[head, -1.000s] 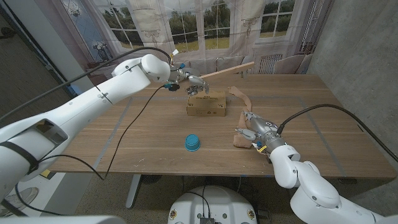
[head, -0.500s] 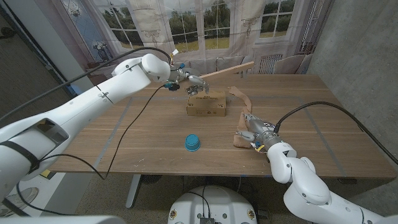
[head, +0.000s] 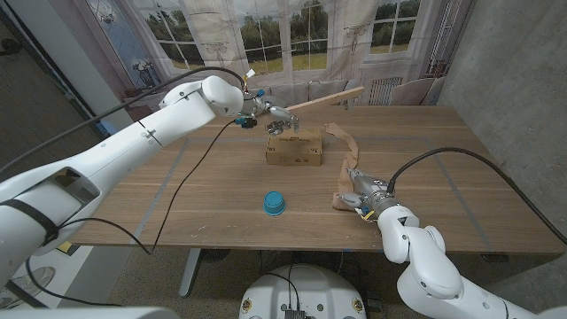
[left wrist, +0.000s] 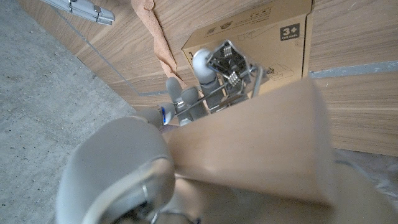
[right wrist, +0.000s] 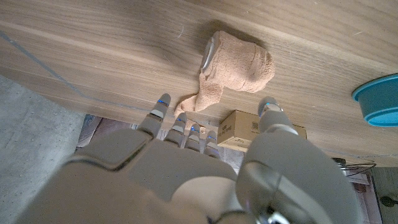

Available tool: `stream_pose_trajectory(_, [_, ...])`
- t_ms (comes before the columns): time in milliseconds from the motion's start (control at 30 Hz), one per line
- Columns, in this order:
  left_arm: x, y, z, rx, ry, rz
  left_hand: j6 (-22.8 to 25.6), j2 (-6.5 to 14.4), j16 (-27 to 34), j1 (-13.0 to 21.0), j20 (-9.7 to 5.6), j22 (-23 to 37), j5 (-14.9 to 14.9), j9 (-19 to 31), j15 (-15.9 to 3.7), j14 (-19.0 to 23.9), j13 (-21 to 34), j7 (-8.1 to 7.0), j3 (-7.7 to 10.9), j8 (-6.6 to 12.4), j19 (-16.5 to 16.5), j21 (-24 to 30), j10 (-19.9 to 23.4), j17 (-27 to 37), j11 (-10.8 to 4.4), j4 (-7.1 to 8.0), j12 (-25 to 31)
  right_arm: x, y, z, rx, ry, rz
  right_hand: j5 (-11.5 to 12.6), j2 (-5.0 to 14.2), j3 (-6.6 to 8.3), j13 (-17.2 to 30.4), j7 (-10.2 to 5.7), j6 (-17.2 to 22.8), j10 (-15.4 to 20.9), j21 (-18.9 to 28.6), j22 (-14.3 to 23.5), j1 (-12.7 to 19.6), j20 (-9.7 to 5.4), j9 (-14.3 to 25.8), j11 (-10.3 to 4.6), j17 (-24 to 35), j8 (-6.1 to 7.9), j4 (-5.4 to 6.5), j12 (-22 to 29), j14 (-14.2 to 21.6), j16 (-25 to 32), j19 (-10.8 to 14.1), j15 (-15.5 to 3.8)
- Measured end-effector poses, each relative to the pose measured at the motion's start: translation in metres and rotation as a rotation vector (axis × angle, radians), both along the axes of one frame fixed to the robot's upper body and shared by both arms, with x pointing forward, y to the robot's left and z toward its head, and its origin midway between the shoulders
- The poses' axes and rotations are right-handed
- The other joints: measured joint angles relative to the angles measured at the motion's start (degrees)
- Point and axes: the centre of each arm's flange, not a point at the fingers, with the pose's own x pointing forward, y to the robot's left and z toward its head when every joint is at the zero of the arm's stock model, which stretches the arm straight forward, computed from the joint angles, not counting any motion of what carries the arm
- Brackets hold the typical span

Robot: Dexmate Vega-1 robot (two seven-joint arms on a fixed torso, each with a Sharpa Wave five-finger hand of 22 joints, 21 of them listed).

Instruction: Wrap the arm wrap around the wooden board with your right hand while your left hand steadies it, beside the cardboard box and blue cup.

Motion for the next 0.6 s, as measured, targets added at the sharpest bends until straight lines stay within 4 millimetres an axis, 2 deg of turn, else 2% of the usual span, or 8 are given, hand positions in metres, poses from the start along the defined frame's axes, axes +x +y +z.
stream_pose_trajectory(67, [-0.0001, 0.0003, 0.0001, 0.000, 0.000, -0.001, 0.00, 0.00, 0.03, 0.00, 0.00, -0.21, 0.00, 0.00, -0.08, -0.09, 0.00, 0.00, 0.00, 0.00, 0.00, 0.00, 0.00, 0.00, 0.00, 0.00, 0.03, 0.0001, 0.0010, -0.0015, -0.006, 0.007, -0.005, 0.00, -0.09, 0.25, 0.00, 0.00, 0.00, 0.00, 0.00, 0.00, 0.35, 0.00, 0.00, 0.00, 0.00, 0.00, 0.25, 0.00, -0.31, 0.00, 0.00, -0.12])
stream_pose_trajectory(367, [-0.0006, 0.0007, 0.0006, 0.000, 0.001, -0.003, 0.00, 0.17, 0.47, -0.16, 0.01, -0.38, 0.00, 0.00, -0.09, -0.10, -0.01, 0.00, 0.00, 0.46, -0.01, 0.01, 0.00, 0.00, 0.00, 0.00, 0.35, 0.0022, 0.0047, -0.0072, -0.035, 0.039, -0.030, 0.39, -0.39, 0.97, 0.00, 0.32, -0.92, -1.16, -0.23, 0.00, 3.05, -0.21, -0.01, -0.28, 0.01, 0.00, 0.01, 0.00, -1.52, -0.43, -0.21, -0.13])
stream_pose_trajectory(600, [-0.0008, 0.0004, 0.0005, 0.001, 0.001, -0.006, 0.00, 0.16, 0.91, -0.16, 0.10, -0.43, 0.00, -0.04, -0.18, -0.19, -0.02, -0.01, 0.00, 0.46, -0.52, 0.89, 0.00, 0.00, 0.00, 0.00, 0.79, 0.0044, 0.0063, -0.0094, -0.056, 0.057, -0.052, 0.38, -0.78, 1.22, 0.00, 0.00, -1.22, -1.74, -0.66, 0.00, 4.02, -0.21, -0.01, -0.29, 0.01, 0.25, 0.21, 0.00, -2.04, -0.64, -0.21, -0.22])
